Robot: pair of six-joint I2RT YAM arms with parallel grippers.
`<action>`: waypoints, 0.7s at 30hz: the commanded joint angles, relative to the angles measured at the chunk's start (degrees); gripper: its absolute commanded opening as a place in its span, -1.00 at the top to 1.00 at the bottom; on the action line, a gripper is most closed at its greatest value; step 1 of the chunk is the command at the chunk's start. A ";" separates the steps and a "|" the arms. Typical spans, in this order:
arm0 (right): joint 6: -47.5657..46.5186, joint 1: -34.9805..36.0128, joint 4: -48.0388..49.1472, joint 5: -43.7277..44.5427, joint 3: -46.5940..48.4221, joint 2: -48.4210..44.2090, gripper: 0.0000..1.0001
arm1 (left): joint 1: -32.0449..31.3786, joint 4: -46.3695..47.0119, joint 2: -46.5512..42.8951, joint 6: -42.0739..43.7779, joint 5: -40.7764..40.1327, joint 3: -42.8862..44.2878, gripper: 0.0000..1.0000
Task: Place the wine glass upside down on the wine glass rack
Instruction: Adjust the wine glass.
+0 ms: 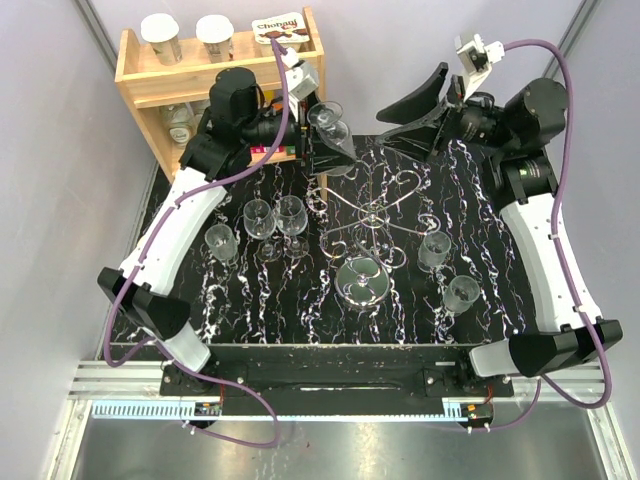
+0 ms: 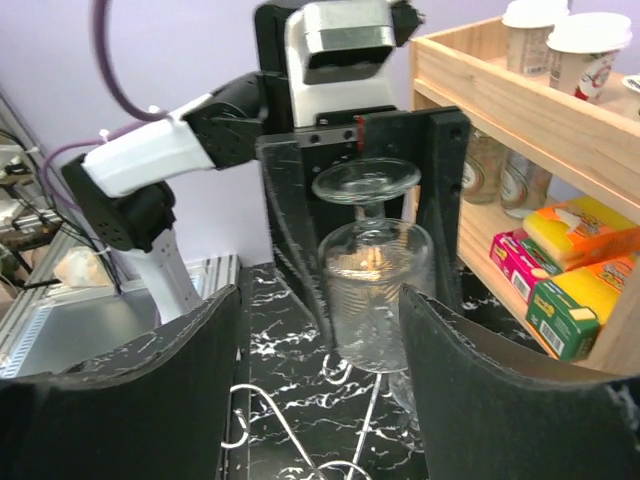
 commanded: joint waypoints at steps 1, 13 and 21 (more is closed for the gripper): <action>-11.41 1.53 -13.39 3.40 3.08 2.30 -0.43 | -1.56 -5.97 -0.94 9.03 -1.65 5.78 1.00; -19.43 5.66 -19.74 6.84 4.22 3.71 -0.47 | -5.34 -13.18 2.31 13.25 -4.56 11.68 1.00; -20.13 6.19 -20.35 7.54 4.66 3.36 -0.47 | -6.05 -14.33 3.28 13.95 -5.08 11.85 1.00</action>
